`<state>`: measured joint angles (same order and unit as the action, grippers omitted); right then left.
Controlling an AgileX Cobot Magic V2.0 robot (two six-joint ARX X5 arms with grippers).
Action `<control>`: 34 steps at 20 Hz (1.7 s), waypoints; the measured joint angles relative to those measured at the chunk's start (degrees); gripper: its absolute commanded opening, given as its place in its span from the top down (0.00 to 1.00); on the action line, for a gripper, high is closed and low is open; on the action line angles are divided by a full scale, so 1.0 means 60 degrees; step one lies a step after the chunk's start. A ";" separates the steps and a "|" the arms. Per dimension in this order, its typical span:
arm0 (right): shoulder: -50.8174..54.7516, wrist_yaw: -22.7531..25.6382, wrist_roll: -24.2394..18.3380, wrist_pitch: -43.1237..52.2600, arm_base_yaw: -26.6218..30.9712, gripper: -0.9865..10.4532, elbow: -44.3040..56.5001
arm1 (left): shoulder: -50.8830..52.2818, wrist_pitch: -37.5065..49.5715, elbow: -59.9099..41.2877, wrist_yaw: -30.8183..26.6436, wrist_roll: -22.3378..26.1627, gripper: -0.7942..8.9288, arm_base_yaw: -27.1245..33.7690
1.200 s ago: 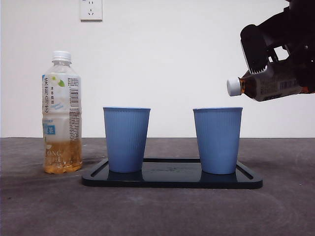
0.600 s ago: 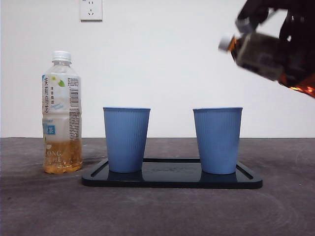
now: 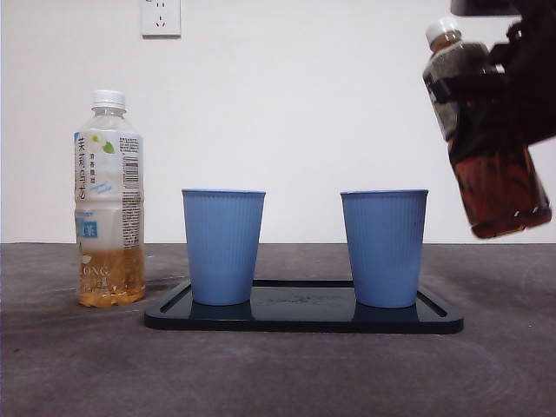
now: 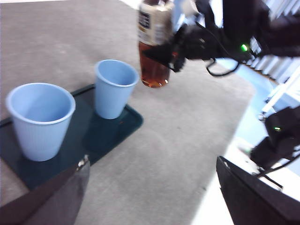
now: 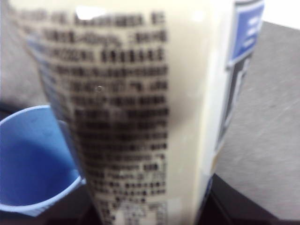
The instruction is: Pour the drink into the cup
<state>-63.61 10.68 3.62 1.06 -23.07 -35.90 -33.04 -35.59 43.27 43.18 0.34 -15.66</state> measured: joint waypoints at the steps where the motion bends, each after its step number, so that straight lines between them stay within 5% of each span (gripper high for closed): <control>1: 0.0000 -0.0076 0.0189 0.0670 0.0109 0.84 0.0404 | 0.0000 0.0000 0.0000 -0.0135 0.0000 0.47 0.0000; 7: -0.0259 -0.0659 0.0579 0.3971 0.0896 0.84 0.1829 | 0.0000 0.0000 0.0000 -0.0699 0.0000 0.47 0.0000; 18: -0.2907 -0.1140 0.0725 0.6400 0.1147 0.84 0.1960 | 0.0000 0.0000 0.0000 -0.0973 -0.0044 0.47 0.0000; 23: -0.3490 -0.1282 0.0729 0.6907 0.1158 0.82 0.1960 | 0.0000 0.0000 0.0000 -0.1249 -0.0047 0.47 0.0000; 34: -0.3490 -0.1279 0.0707 0.6557 0.1158 0.63 0.1872 | 0.0000 0.0000 0.0000 -0.1282 -0.0047 0.47 0.0000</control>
<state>-84.55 3.01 7.86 40.40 -16.12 -24.67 -33.04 -35.59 43.27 35.48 0.05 -15.66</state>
